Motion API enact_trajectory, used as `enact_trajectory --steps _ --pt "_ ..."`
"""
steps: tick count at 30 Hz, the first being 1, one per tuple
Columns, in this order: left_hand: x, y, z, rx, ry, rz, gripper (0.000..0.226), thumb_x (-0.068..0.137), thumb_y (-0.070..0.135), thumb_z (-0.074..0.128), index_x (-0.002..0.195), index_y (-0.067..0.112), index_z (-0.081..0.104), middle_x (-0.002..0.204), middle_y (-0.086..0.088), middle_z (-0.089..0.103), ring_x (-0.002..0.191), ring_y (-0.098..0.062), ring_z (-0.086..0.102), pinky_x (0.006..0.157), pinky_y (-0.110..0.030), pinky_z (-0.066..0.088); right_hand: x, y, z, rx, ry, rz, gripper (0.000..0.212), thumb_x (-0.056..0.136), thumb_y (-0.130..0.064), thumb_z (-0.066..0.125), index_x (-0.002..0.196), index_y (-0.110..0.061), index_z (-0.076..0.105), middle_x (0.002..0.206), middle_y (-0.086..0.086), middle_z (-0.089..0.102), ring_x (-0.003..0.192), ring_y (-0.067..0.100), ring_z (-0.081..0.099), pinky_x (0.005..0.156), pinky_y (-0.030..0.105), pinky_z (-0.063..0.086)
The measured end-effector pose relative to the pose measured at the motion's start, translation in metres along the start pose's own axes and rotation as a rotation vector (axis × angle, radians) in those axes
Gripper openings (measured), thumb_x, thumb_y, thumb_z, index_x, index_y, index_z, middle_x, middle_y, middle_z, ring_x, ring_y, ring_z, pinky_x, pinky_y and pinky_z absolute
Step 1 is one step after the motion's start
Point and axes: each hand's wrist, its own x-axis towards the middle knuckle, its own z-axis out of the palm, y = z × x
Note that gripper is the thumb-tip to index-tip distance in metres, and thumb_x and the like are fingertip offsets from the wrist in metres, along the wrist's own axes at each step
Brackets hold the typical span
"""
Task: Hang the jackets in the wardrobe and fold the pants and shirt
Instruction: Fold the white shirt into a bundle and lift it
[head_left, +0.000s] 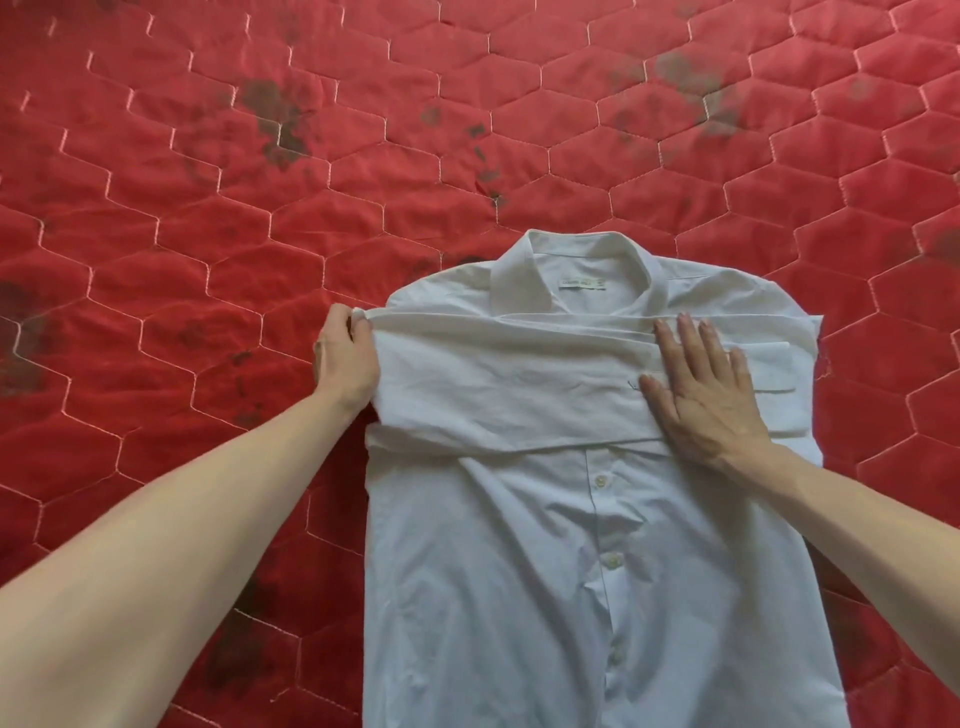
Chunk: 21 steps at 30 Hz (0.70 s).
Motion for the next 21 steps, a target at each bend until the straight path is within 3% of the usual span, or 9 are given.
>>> enact_trajectory --steps 3,5,8,10,12,14,18,21 --pt "-0.020 0.006 0.006 0.125 0.211 -0.063 0.020 0.108 0.030 0.045 0.111 0.011 0.052 0.108 -0.006 0.058 0.100 -0.029 0.054 0.078 -0.038 0.034 0.002 0.001 0.005 0.004 -0.012 -0.005 0.077 0.098 -0.071 0.006 0.164 -0.037 -0.014 0.173 -0.008 -0.020 0.159 0.015 -0.021 0.127 0.048 -0.011" --pt "-0.045 0.009 0.008 0.315 0.266 0.234 0.020 0.103 0.021 0.050 0.118 0.008 0.052 0.124 -0.015 0.052 0.113 -0.032 0.047 0.091 -0.041 0.034 0.000 0.003 0.003 0.001 0.015 -0.022 0.076 0.100 -0.069 0.009 0.165 -0.036 -0.010 0.174 -0.006 -0.016 0.159 0.016 -0.019 0.128 0.049 -0.008" --pt "-0.088 -0.008 0.016 0.485 -0.029 0.884 0.028 0.096 0.012 0.055 0.123 0.006 0.058 0.128 -0.019 0.058 0.116 -0.035 0.049 0.098 -0.044 0.034 -0.019 -0.002 0.007 -0.059 0.193 -0.095 0.069 0.106 -0.055 0.022 0.168 -0.027 0.012 0.176 0.003 0.001 0.162 0.022 -0.004 0.128 0.055 0.004" --pt "-0.118 -0.029 0.021 0.582 -0.273 1.051 0.041 0.100 0.022 0.048 0.134 0.005 0.063 0.140 -0.020 0.061 0.126 -0.038 0.055 0.109 -0.048 0.040 -0.043 -0.012 0.017 -0.026 0.265 -0.136 0.065 0.107 -0.048 0.028 0.166 -0.023 0.022 0.176 0.004 0.009 0.162 0.023 0.004 0.128 0.055 0.010" --pt "-0.147 -0.050 0.022 0.723 -0.419 1.008 0.056 0.104 0.035 0.038 0.152 0.010 0.054 0.158 -0.016 0.049 0.145 -0.036 0.048 0.119 -0.052 0.037 -0.077 -0.018 0.032 0.012 0.254 -0.151 0.064 0.107 -0.047 0.029 0.166 -0.023 0.024 0.175 0.004 0.010 0.162 0.023 0.005 0.129 0.054 0.012" --pt "-0.172 -0.067 0.017 0.746 -0.458 0.819 0.062 0.106 0.043 0.032 0.162 0.019 0.034 0.170 -0.012 0.028 0.156 -0.034 0.029 0.125 -0.056 0.027 -0.117 -0.017 0.050 -0.006 0.197 -0.148 0.065 0.107 -0.049 0.028 0.166 -0.024 0.022 0.176 0.002 0.008 0.162 0.023 0.003 0.129 0.054 0.011" --pt "-0.222 -0.098 0.000 0.790 -0.345 0.454 0.069 0.105 0.055 0.022 0.167 0.029 0.008 0.176 -0.008 0.001 0.162 -0.030 0.000 0.128 -0.059 0.002 -0.186 -0.004 0.070 0.045 0.151 0.063 0.065 0.105 -0.051 0.025 0.166 -0.027 0.020 0.175 0.002 0.010 0.162 0.024 0.004 0.128 0.053 0.012" --pt "-0.259 -0.104 -0.015 0.733 -0.255 0.180 0.075 0.104 0.057 0.024 0.168 0.023 0.009 0.176 -0.010 0.005 0.162 -0.032 0.003 0.127 -0.058 0.002 -0.227 0.002 0.071 0.123 0.154 0.320 0.069 0.105 -0.054 0.019 0.167 -0.025 0.018 0.175 0.005 0.008 0.162 0.026 0.005 0.128 0.054 0.011"
